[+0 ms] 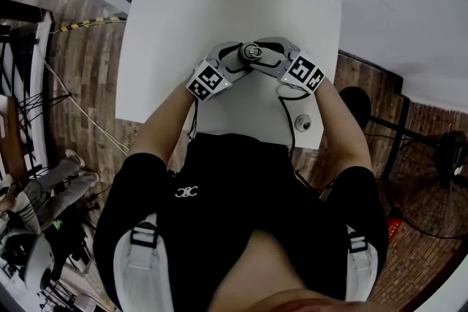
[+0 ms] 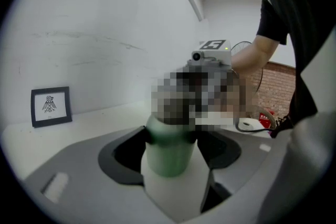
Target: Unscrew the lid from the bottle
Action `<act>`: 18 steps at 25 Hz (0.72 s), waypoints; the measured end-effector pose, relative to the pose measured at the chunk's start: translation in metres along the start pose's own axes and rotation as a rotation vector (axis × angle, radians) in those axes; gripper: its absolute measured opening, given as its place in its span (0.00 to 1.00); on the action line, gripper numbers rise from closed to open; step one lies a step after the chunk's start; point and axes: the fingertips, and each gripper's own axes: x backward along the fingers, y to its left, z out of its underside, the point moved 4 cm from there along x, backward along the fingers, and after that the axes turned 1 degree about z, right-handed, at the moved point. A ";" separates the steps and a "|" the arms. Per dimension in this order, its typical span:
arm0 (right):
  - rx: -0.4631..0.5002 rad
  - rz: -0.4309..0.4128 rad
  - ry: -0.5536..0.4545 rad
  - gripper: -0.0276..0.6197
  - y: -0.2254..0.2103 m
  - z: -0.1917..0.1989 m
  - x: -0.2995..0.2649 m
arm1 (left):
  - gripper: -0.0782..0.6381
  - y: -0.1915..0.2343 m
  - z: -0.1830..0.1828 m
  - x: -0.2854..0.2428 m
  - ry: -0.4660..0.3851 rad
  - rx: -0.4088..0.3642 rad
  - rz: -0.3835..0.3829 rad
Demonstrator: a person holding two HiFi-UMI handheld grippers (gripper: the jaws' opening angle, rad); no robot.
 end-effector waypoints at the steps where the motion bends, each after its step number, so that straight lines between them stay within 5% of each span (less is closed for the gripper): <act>1: 0.021 -0.039 0.023 0.40 -0.002 -0.001 -0.001 | 0.61 0.000 0.000 0.000 -0.001 -0.001 0.002; 5: 0.084 -0.159 0.099 0.40 -0.005 -0.005 -0.002 | 0.61 0.001 0.000 0.001 -0.003 -0.004 0.008; 8: 0.093 -0.172 0.135 0.41 -0.005 -0.008 -0.003 | 0.61 0.001 -0.001 0.001 -0.006 -0.007 0.009; 14: 0.019 -0.016 0.050 0.41 -0.002 -0.011 0.009 | 0.61 0.002 0.002 0.003 -0.013 -0.007 0.007; 18: -0.105 0.190 -0.075 0.44 0.003 -0.012 0.018 | 0.61 0.003 0.003 0.003 -0.014 -0.004 0.002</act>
